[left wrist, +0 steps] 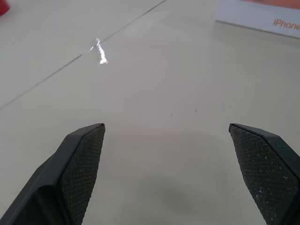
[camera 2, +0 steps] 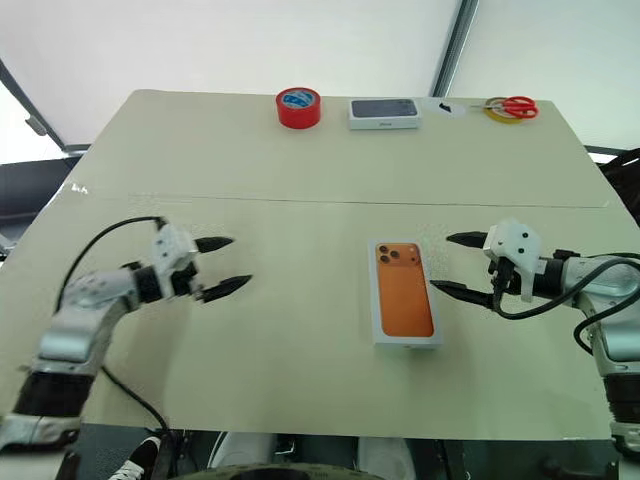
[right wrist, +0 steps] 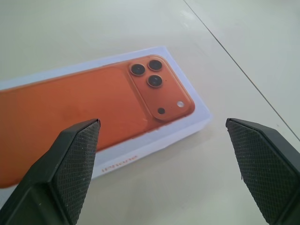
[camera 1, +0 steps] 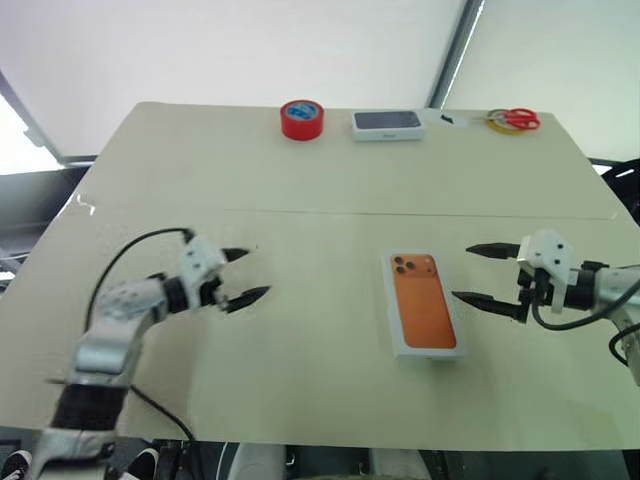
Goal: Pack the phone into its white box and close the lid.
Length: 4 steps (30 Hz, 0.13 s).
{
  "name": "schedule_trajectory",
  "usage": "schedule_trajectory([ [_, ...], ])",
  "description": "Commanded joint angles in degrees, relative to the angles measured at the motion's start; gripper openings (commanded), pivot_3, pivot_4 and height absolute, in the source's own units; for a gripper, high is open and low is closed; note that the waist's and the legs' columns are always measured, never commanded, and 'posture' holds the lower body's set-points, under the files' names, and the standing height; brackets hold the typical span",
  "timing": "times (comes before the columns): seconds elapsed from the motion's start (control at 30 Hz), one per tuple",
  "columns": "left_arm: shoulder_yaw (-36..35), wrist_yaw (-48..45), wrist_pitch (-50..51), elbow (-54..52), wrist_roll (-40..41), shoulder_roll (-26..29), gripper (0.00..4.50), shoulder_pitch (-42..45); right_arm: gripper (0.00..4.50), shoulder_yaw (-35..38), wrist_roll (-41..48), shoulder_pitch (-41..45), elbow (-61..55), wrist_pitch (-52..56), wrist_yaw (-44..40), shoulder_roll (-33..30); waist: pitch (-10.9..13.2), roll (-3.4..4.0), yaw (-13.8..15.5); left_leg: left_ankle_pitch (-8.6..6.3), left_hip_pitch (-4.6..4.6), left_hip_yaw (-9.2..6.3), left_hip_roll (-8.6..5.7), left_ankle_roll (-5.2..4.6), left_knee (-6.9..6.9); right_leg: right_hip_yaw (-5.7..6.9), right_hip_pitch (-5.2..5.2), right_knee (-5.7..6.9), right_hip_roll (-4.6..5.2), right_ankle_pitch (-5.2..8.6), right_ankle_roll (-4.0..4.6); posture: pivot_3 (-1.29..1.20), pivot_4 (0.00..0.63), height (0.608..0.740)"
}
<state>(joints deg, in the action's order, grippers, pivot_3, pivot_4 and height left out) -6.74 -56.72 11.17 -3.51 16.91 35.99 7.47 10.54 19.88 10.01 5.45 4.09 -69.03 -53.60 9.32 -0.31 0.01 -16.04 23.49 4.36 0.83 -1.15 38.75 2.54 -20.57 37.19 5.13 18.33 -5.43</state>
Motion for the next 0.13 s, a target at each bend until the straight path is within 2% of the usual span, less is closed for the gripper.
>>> schedule_trajectory([
  [0.03, -4.5, 0.9, 0.6, -5.3, 2.7, 2.0, 4.45, -3.5, 4.48, 0.9, 0.1, 1.6, 1.5, -1.9, -0.5, 0.0, 0.0, 0.01, 0.0, 0.0, 0.0, 0.0, -0.01, 0.0, 0.0, 0.0, 0.0, -0.01, 0.01, 0.0, 0.0, 0.0, 0.15, 0.73],
  [0.13, -6.7, 1.5, 0.7, -7.4, 3.6, 3.0, 4.45, -6.9, 4.48, 0.2, -0.1, 2.0, 2.3, -2.5, -0.8, 0.6, 0.0, 0.03, 0.0, -0.01, 0.0, 0.0, -0.01, 0.0, -0.03, -0.01, -0.02, -0.01, 0.03, 0.0, 0.02, 0.0, 0.15, 0.73],
])
